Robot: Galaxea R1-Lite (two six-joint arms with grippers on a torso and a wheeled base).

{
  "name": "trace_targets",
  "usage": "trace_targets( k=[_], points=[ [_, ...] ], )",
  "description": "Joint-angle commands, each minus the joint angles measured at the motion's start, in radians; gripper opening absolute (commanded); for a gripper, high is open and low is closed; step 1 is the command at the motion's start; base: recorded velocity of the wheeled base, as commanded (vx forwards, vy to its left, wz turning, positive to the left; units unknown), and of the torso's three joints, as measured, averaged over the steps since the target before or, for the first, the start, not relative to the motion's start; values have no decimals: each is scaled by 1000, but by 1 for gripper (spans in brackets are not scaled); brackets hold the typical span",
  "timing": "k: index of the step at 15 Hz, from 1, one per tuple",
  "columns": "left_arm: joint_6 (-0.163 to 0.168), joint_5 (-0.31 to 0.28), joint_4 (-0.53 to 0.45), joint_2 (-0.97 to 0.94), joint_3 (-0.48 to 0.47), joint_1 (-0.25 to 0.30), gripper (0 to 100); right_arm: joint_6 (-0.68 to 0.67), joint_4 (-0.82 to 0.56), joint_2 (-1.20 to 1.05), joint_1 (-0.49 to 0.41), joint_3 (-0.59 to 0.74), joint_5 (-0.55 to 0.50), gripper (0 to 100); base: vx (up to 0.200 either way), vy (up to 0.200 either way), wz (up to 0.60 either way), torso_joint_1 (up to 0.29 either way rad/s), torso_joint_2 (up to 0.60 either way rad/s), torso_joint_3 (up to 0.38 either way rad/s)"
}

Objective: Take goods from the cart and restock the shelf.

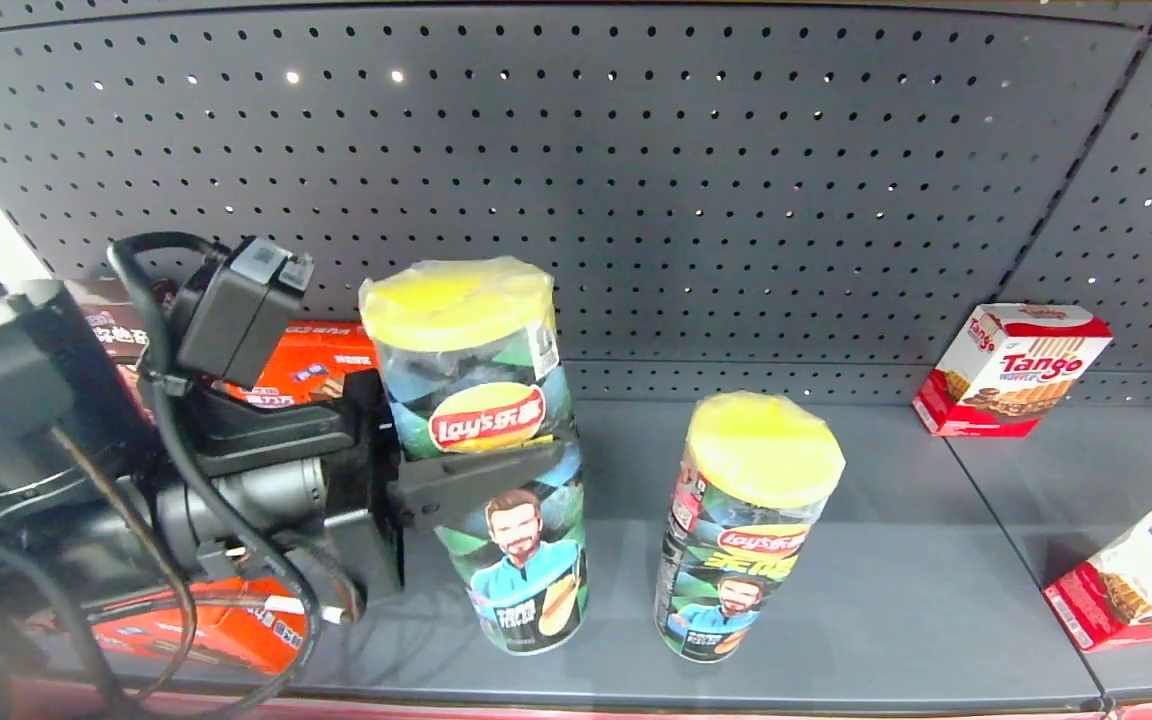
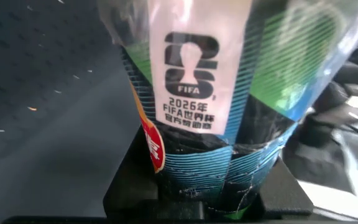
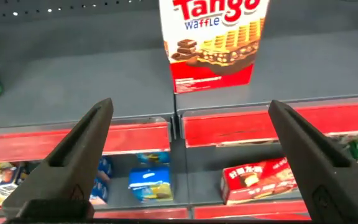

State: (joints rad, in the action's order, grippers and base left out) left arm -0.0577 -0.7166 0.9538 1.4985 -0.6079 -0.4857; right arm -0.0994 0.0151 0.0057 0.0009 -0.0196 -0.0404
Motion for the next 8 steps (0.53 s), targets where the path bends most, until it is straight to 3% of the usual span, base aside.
trace_targets(
  k=[1, 3, 4, 6, 8],
  points=[
    [-1, 46, 0, 89, -59, 19, 0, 0, 0, 2, 1, 1, 22, 100, 0, 0, 0, 0, 0, 0],
    [2, 65, 13, 140, -105, 29, 0, 17, 0, 2, 1, 0, 67, 100, 0, 0, 0, 0, 0, 0],
    [25, 91, 13, 169, -133, 44, 0, 47, 5, 2, 1, 1, 94, 100, 0, 0, 0, 0, 0, 0],
    [104, 98, 16, 253, -190, 85, 0, 53, 62, 2, 1, 20, 82, 100, 0, 0, 0, 0, 0, 0],
    [107, 98, -3, 278, -239, 95, 0, 53, 43, 3, 1, 18, 63, 100, 0, 0, 0, 0, 0, 0]
  ],
)
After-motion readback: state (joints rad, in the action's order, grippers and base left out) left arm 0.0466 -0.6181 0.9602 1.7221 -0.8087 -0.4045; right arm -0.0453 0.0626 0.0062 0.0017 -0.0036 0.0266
